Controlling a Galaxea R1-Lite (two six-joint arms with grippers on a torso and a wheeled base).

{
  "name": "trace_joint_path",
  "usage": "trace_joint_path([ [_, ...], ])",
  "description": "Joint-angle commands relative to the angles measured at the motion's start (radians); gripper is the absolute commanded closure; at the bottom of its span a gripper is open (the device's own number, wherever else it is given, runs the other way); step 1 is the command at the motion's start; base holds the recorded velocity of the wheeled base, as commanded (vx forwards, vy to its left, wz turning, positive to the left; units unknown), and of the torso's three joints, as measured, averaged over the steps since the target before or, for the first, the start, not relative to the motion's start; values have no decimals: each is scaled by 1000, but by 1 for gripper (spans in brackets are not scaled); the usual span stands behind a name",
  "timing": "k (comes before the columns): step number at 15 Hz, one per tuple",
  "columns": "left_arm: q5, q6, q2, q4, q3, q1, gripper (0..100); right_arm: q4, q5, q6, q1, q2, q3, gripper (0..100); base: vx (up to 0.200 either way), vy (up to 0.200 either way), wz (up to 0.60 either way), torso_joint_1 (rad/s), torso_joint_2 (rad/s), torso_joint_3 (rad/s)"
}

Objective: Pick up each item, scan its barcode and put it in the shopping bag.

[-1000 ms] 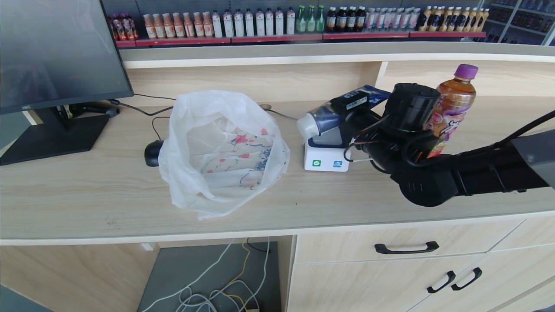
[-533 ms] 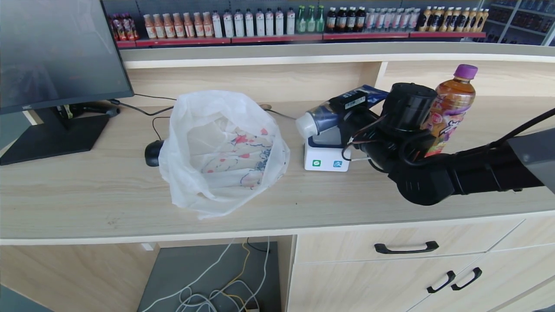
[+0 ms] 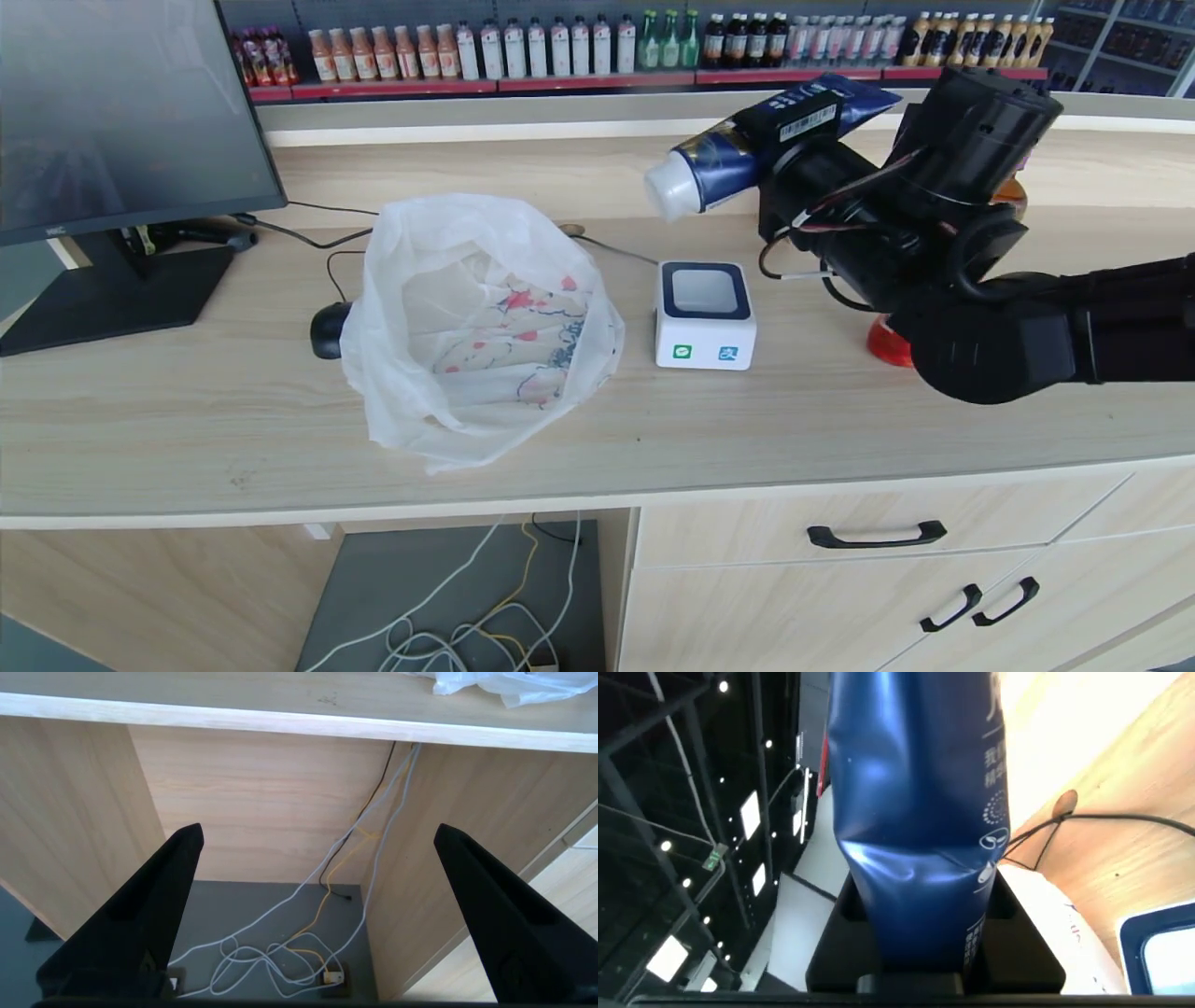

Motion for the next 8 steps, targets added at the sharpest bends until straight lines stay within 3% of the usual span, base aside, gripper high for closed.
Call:
trace_joint_path([
  [1, 1, 0, 0, 0, 0, 0, 0, 1, 0, -62, 39, -132, 52, 100, 0, 0, 0, 0, 0, 0],
  [5, 1, 0, 0, 0, 0, 0, 0, 0, -1, -236, 85, -231, 110, 100, 0, 0, 0, 0, 0, 0],
  [8, 1, 0, 0, 0, 0, 0, 0, -13, -1, -517, 106, -291, 179, 100, 0, 0, 0, 0, 0, 0],
])
